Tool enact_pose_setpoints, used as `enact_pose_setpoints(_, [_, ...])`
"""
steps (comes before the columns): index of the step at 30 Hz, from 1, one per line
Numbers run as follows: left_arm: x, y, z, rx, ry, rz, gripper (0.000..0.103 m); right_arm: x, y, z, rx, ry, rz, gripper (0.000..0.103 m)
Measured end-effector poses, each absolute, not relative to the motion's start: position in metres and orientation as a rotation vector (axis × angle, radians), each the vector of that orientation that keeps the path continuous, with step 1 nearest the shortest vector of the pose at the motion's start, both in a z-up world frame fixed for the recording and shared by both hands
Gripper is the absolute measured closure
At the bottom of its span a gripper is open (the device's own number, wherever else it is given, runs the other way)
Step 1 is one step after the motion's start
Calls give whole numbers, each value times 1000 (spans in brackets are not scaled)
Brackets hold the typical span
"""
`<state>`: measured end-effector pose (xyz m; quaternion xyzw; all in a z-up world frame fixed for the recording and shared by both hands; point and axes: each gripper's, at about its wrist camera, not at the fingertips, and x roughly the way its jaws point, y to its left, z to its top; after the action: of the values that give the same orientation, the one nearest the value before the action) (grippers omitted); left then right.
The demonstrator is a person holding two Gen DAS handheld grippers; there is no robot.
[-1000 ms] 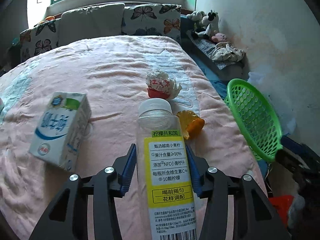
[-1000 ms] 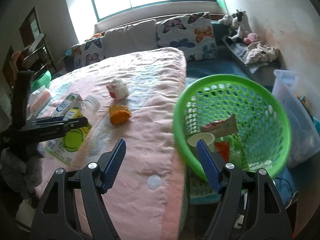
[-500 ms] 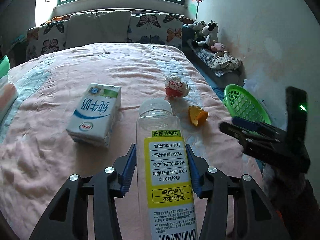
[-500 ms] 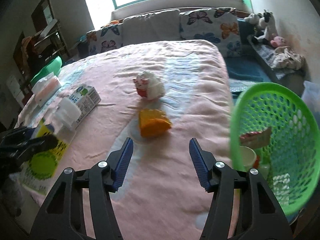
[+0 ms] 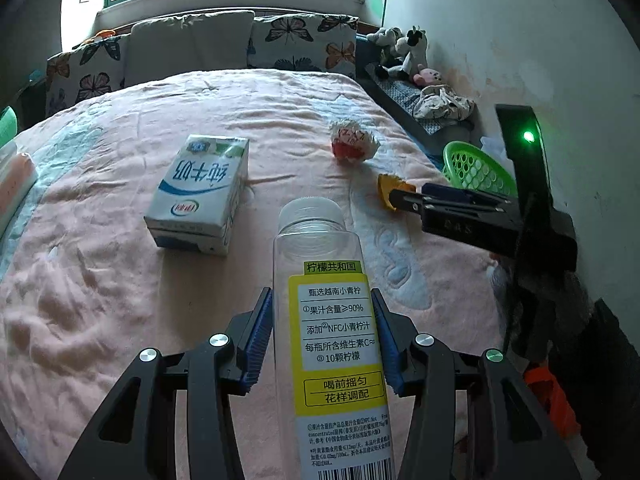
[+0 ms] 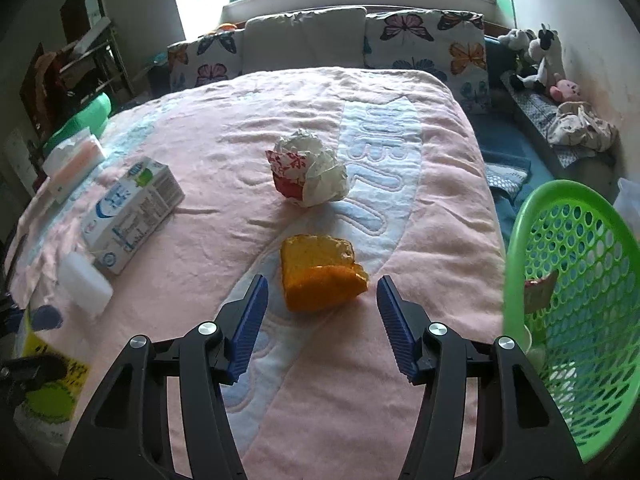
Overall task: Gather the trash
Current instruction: 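Grasp the orange peel piece with the right gripper while the left holds the bottle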
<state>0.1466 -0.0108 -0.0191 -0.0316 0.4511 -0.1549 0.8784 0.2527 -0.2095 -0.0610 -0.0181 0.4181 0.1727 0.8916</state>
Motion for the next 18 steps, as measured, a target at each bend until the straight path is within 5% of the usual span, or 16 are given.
enact_pose_setpoints(8, [147, -8, -30, -46, 970, -322, 57, 265, -201, -71, -53, 885, 334, 46])
enact_pose_setpoints(18, [152, -7, -45, -41, 1011, -328, 56, 267, -198, -73, -88, 872, 316, 58])
